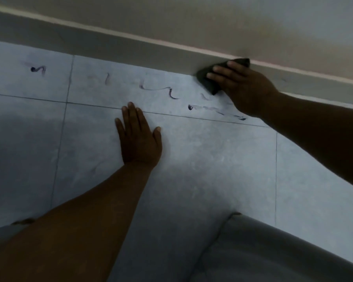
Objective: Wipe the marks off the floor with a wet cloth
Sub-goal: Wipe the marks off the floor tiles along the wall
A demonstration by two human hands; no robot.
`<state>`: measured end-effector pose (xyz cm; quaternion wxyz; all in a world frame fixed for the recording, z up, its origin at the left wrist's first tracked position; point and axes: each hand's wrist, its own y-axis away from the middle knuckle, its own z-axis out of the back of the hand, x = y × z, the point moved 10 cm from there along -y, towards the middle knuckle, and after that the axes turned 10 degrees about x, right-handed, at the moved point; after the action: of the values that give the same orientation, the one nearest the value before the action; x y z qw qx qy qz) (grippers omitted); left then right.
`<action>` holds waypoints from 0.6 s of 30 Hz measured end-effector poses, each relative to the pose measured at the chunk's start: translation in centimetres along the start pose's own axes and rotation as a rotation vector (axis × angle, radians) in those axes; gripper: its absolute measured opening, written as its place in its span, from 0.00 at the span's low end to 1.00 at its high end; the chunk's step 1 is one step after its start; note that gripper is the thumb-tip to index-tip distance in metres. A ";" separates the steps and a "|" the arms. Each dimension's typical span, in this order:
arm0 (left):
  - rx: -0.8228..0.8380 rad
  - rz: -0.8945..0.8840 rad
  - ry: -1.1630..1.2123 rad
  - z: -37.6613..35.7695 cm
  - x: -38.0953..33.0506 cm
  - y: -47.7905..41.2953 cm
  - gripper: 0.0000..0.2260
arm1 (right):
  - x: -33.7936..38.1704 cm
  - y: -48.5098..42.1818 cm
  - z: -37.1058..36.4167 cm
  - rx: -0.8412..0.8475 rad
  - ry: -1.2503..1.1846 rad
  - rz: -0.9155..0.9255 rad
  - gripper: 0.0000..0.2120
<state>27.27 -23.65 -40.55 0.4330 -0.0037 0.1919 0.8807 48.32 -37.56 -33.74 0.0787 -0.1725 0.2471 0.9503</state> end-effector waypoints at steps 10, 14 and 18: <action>-0.032 -0.001 -0.008 -0.3 0.1 -0.1 0.34 | -7.2 11.9 -8.2 0.222 0.128 -0.077 0.26; -0.048 -0.008 -0.008 -0.2 -0.1 -0.1 0.34 | -10.0 16.1 -9.1 0.245 0.270 -0.102 0.26; -0.048 0.017 -0.002 -0.2 -0.3 -0.1 0.34 | -7.9 12.8 -8.8 0.161 0.075 -0.117 0.27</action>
<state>27.46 -23.87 -40.67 0.4252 -0.0114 0.1705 0.8888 55.21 -53.49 -32.42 0.1385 -0.2154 0.3150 0.9139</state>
